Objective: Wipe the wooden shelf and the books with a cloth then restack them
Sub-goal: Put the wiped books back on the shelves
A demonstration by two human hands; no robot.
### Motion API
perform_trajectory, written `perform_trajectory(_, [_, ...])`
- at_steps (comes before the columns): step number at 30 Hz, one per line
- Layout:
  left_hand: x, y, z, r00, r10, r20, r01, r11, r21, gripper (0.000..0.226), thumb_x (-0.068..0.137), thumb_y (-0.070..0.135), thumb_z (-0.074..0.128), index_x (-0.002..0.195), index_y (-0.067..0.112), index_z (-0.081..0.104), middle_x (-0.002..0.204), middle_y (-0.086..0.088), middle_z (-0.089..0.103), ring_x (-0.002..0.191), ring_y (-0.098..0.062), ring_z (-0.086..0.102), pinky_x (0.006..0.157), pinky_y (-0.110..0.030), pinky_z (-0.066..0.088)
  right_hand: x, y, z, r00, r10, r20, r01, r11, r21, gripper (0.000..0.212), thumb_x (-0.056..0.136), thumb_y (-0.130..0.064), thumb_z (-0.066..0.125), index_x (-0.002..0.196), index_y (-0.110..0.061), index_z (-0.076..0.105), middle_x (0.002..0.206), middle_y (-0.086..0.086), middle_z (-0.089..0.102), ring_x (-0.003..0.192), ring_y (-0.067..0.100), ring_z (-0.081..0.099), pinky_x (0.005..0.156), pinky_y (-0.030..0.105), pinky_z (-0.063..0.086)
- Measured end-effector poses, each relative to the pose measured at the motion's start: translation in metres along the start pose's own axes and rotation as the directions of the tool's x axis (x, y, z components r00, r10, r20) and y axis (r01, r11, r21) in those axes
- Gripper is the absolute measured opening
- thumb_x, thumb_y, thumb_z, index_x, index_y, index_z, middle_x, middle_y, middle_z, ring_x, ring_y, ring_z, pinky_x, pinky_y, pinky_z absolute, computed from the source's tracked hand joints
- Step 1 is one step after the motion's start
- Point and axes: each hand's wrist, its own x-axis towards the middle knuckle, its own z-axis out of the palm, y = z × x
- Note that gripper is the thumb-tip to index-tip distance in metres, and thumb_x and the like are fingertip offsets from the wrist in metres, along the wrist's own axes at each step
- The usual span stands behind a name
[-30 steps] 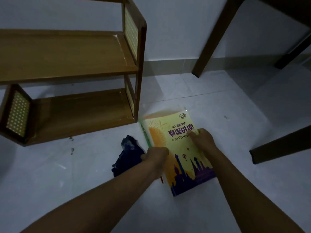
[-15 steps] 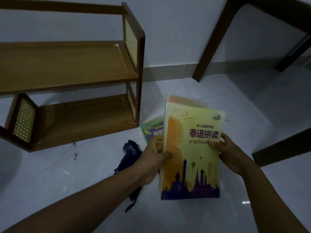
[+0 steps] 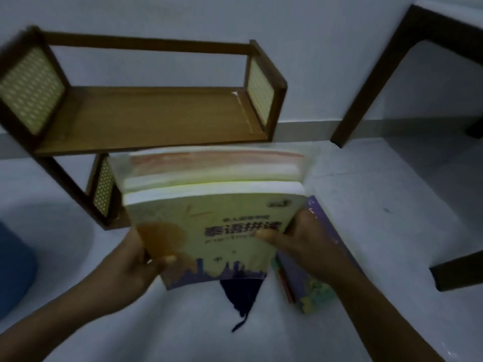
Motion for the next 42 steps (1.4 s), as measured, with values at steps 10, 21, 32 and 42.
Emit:
perform_trajectory(10, [-0.061, -0.063, -0.068, 0.982, -0.119, -0.145, 0.144, 0.974, 0.176, 0.02, 0.074, 0.047, 0.051, 0.091, 0.045, 0.061, 0.097, 0.025, 0.063, 0.087, -0.001, 0.063, 0.066, -0.017, 0.054, 0.029, 0.03, 0.132, 0.999, -0.014, 0.036, 0.018, 0.992, -0.123, 0.039, 0.084, -0.013, 0.069, 0.121, -0.008, 0.059, 0.098, -0.026, 0.068, 0.096, -0.011, 0.062, 0.075, 0.008, 0.05])
perform_trajectory(21, [-0.06, -0.065, -0.073, 0.971, -0.085, -0.223, 0.079, 0.996, -0.035, 0.048, 0.08, 0.022, 0.073, 0.122, 0.034, 0.055, 0.113, 0.026, 0.065, 0.107, 0.0, 0.062, 0.078, -0.014, 0.055, 0.031, 0.061, 0.137, 0.989, 0.125, 0.084, -0.115, 0.987, -0.115, 0.044, 0.084, 0.005, 0.067, 0.123, -0.01, 0.052, 0.108, -0.009, 0.066, 0.096, -0.008, 0.063, 0.074, 0.012, 0.053])
perform_trajectory(32, [-0.064, -0.062, -0.086, 0.989, -0.142, -0.047, 0.141, 0.989, -0.034, 0.054, 0.066, 0.062, 0.073, 0.115, 0.053, 0.055, 0.115, 0.032, 0.063, 0.107, 0.004, 0.061, 0.08, -0.017, 0.056, 0.032, 0.074, 0.142, 0.98, 0.148, 0.137, -0.125, 0.979, -0.161, 0.038, 0.086, -0.001, 0.067, 0.12, -0.011, 0.055, 0.106, -0.014, 0.063, 0.093, -0.014, 0.06, 0.074, 0.008, 0.049])
perform_trajectory(42, [-0.055, 0.009, -0.121, 0.93, 0.235, -0.282, -0.109, 0.911, 0.397, 0.084, 0.061, 0.057, 0.072, 0.137, 0.043, 0.037, 0.134, 0.022, 0.049, 0.121, 0.002, 0.05, 0.092, -0.02, 0.051, 0.034, 0.069, 0.142, 0.975, 0.163, 0.152, -0.131, 0.971, -0.202, 0.038, 0.087, -0.007, 0.066, 0.115, -0.028, 0.052, 0.103, -0.028, 0.058, 0.093, -0.021, 0.056, 0.081, 0.008, 0.047])
